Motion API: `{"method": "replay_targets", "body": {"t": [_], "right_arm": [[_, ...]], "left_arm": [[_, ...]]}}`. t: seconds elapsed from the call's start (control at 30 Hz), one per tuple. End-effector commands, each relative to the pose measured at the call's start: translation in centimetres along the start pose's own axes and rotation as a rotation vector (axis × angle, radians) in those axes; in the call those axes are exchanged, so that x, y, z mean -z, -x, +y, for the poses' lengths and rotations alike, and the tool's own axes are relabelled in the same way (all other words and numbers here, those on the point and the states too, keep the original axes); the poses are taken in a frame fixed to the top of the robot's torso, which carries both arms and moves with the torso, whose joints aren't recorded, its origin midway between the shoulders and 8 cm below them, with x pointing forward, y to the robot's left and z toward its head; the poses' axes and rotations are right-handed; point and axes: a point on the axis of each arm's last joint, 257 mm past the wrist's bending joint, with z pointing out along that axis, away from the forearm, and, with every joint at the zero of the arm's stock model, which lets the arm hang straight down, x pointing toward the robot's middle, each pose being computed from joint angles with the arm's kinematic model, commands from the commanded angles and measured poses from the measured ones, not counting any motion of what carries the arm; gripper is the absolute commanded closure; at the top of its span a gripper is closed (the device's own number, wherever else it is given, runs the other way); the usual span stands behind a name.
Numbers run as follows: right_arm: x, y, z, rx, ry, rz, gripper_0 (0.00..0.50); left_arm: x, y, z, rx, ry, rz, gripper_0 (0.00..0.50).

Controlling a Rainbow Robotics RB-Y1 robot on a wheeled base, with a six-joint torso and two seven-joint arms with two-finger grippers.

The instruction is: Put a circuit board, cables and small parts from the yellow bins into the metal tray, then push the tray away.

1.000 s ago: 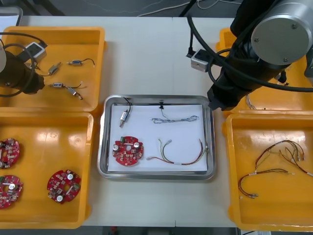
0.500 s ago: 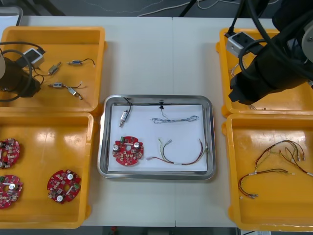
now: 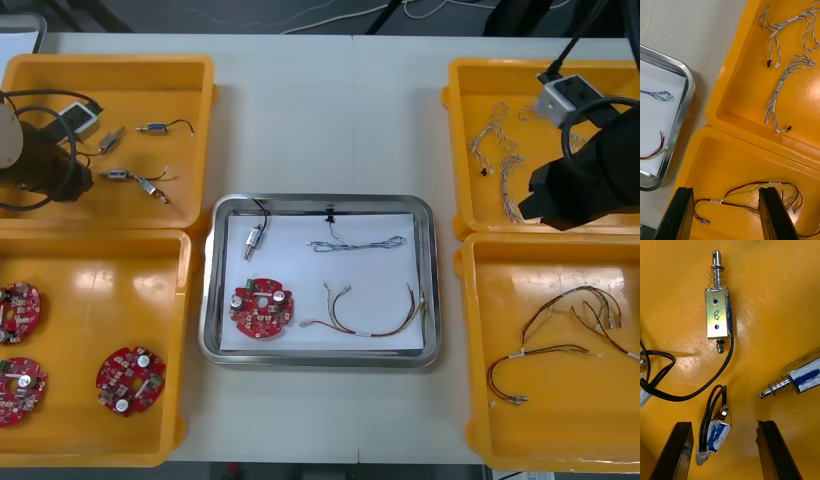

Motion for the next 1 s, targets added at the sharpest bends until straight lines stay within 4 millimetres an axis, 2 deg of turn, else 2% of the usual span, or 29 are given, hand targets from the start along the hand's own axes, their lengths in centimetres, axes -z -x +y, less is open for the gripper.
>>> {"method": "replay_targets", "body": {"t": [0.03,0.43,0.53,0.63,0.7,0.73,0.77,0.8,1.0], "right_arm": [[1.4,-0.9,-2.9,-0.096,-0.061,-0.017,0.000],[1.4,-2.7,-5.8,-0.141,-0.135,0.010,0.000],[1.5,-3.3,-6.3,-0.157,-0.133,0.016,0.000],[1.5,-4.0,-6.7,-0.182,-0.122,0.026,0.000],[1.5,-4.6,-7.4,-0.209,-0.121,0.034,0.000],[1.5,-4.7,-7.5,-0.212,-0.122,0.034,0.000],[1.6,-5.0,-7.7,-0.221,-0.120,0.036,0.000],[1.6,-5.3,-8.0,-0.230,-0.120,0.039,0.000],[1.8,-7.0,-9.4,-0.274,-0.138,0.054,0.000]], "left_arm": [[-0.5,-0.1,-0.5,-0.136,0.004,0.000,0.000],[-1.2,-0.9,0.7,-0.126,0.034,0.014,0.000],[-1.3,-1.0,1.0,-0.125,0.044,0.014,0.013],[-1.3,-1.0,1.0,-0.125,0.044,0.014,0.083],[-1.3,-1.0,1.0,-0.125,0.044,0.014,0.297],[-1.3,-1.0,0.9,-0.125,0.042,0.013,0.346],[-1.3,-1.0,0.9,-0.124,0.041,0.013,0.442],[-1.3,-1.0,0.9,-0.122,0.042,0.012,0.500],[-1.3,-0.9,0.8,-0.119,0.038,0.010,0.500]]}}
